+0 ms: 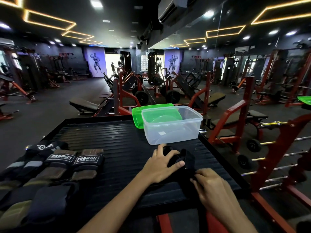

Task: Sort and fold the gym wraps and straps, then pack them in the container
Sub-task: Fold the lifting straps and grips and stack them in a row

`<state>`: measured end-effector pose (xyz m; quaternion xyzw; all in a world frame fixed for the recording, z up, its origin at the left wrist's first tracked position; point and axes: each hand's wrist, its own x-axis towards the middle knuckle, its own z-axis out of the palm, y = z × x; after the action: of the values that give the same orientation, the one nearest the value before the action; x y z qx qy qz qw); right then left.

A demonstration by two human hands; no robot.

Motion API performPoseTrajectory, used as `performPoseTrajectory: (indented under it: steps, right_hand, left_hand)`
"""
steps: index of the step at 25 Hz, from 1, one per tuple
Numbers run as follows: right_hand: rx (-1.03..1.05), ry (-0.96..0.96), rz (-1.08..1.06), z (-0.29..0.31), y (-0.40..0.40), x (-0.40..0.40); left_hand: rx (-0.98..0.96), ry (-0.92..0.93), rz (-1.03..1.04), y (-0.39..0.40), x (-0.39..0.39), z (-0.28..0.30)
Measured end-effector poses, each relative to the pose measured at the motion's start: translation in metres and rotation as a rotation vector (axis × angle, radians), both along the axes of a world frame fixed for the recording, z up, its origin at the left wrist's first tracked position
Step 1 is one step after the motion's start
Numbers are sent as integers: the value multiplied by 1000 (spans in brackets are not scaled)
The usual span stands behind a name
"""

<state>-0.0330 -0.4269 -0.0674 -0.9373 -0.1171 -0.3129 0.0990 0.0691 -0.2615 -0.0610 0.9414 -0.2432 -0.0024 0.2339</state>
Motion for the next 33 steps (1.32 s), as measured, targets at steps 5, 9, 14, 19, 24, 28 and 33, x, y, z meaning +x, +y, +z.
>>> performPoseTrajectory:
  steps: [5,9,14,19,24,28,33]
  right_hand:
    - [-114,-116,233,-1,-44,-10]
    - [-242,-201,293,8,-42,-18]
    - [477,-111,176,27,-47,11]
    - [1393,384,342,18,-17,27]
    - [1100,305,306,7,-6,33]
    - [922,218,343,-2,14,12]
    - [903,332,433,2,2,3]
  left_hand:
    - [-8,-34,20,-1,0,0]
    - [-23,-41,-15,-1,3,-4]
    - [-236,64,-117,-2,10,-6]
    - [-265,39,-120,-3,12,-9]
    - [-242,6,-66,-7,9,-6]
    - [-228,-91,0,-6,9,-10]
    - [-233,-97,-35,-6,13,-13]
